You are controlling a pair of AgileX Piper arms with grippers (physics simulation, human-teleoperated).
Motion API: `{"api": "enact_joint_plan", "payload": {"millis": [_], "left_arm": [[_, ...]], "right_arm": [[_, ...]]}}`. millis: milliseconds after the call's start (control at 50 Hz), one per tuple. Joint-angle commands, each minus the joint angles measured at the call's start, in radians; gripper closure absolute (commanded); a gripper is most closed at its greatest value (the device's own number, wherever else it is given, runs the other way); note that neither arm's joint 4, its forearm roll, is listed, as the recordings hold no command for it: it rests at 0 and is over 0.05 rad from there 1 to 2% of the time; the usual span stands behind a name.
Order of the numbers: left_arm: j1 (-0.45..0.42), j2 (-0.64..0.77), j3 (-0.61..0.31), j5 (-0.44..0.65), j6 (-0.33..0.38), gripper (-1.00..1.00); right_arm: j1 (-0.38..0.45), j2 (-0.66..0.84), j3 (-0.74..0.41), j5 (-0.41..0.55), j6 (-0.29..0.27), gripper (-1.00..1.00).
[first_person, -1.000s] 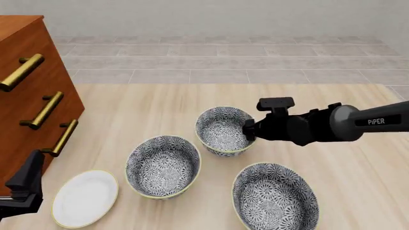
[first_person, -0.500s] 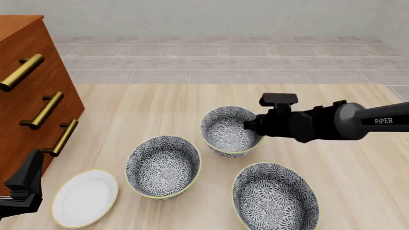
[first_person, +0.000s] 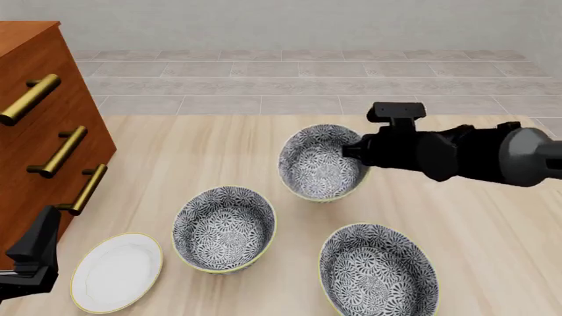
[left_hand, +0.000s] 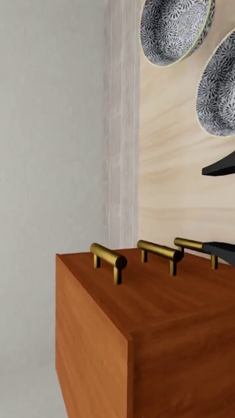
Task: Stack the bowl at the front on the bowl in the middle.
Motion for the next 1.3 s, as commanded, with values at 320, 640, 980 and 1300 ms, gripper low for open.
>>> {"api": "enact_joint_plan", "payload": {"millis": [320, 640, 980, 1300], "left_arm": [[-0.017, -0.006, -0.009, 0.016, -0.02, -1.0], [-0.012, -0.024, -0.017, 0.041, -0.001, -1.0], [-0.002, -0.035, -0.025, 0.059, -0.034, -1.0], [-0.007, -0.074, -0.027, 0.104, -0.038, -1.0]], "right_arm": [[0.119, -0.235, -0.052, 0.124, 0.082, 1.0], [0.245, -0.243, -0.084, 0.14, 0.119, 1.0], [0.365, -0.184, -0.117, 0.117, 0.167, 1.0], [0.443, -0.144, -0.115, 0.096, 0.197, 1.0]]}}
